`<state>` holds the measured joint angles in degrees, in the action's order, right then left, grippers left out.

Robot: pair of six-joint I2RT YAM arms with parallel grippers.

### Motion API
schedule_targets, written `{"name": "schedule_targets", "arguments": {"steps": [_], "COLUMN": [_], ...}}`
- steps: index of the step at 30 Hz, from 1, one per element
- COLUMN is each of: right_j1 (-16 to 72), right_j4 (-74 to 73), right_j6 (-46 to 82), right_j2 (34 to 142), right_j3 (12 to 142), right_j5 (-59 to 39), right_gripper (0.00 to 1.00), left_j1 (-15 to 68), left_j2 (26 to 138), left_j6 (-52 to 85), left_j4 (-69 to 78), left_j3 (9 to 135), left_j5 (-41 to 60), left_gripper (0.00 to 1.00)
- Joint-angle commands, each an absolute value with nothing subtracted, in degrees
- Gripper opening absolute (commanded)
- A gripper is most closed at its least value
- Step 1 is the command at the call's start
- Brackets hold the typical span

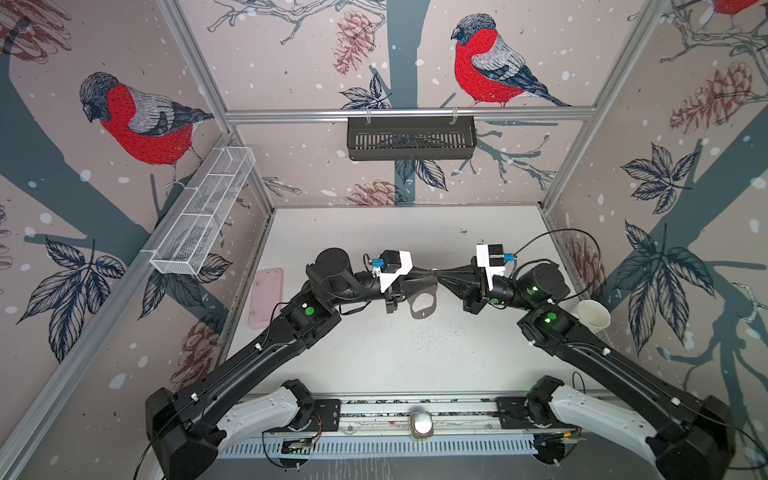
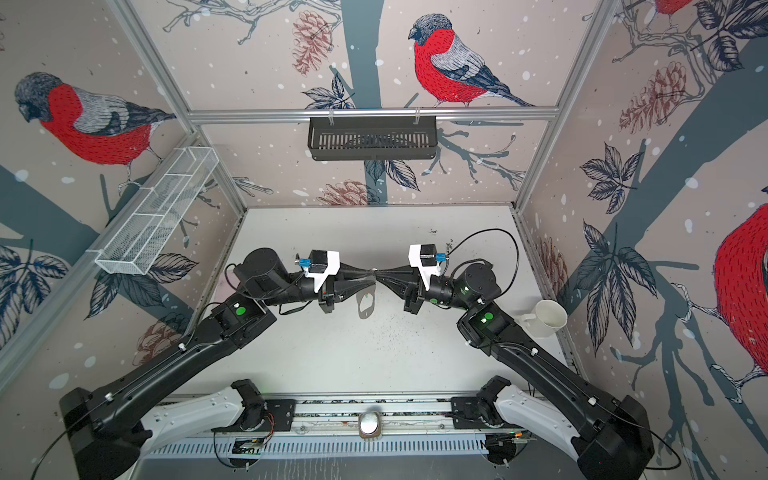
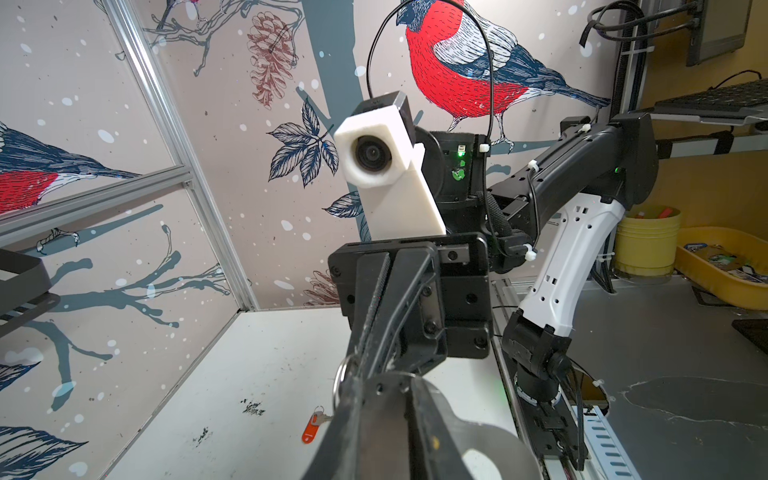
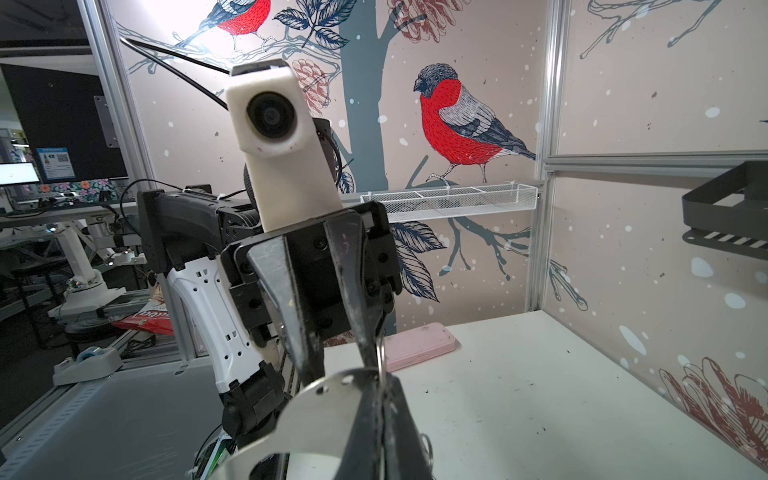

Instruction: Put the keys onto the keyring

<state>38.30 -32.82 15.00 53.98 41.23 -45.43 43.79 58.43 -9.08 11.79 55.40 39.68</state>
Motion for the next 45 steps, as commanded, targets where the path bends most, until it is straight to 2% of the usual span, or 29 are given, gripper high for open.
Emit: {"name": "schedule_targets", "arguments": {"steps": [1,6,16,26,32,35,37,40,42,45], "right_j1": [38.5,38.6,39.1,39.2,39.2,39.2,39.2,39.2,39.2,39.2], "right_j4": [-34.4,-34.5,-34.5,-34.4,-35.2,-35.2,-34.6,-30.9,-26.8,-20.4], "right_j6": [14.7,14.8,14.5,14.2,14.6,14.6,14.4,12.9,10.9,8.2], "right_j2": [53.4,53.4,54.1,54.6,54.5,54.7,54.6,54.4,54.1,52.8], "right_j3": [41.6,41.6,42.1,42.3,42.1,42.1,42.2,43.0,43.6,43.9], "right_j5": [-49.5,-49.9,-50.3,-50.3,-50.0,-50.1,-49.7,-47.8,-46.0,-41.7], "right_gripper": [0.00,0.00,0.00,0.00,0.00,0.00,0.00,0.00,0.04,0.22], "left_j1": [43.7,43.7,43.7,43.7,43.7,43.7,43.7,43.7,43.8,44.5], "left_j2": [57.0,56.0,58.9,59.5,60.1,60.1,60.0,59.5,58.9,57.7], "left_j6": [-10.4,-11.1,-11.9,-12.4,-12.0,-12.0,-11.8,-11.0,-10.5,-10.8], "left_j4": [11.0,9.3,5.0,3.6,3.3,3.6,3.8,4.5,5.4,6.0], "left_j3": [55.0,55.1,56.9,58.7,58.5,58.4,58.4,57.6,57.5,54.8], "left_j5": [34.7,33.2,36.5,37.3,37.7,37.8,37.0,33.5,29.0,21.6], "left_gripper": [0.21,0.21,0.20,0.08,0.08,0.04,0.00,0.00,0.00,0.00]}}
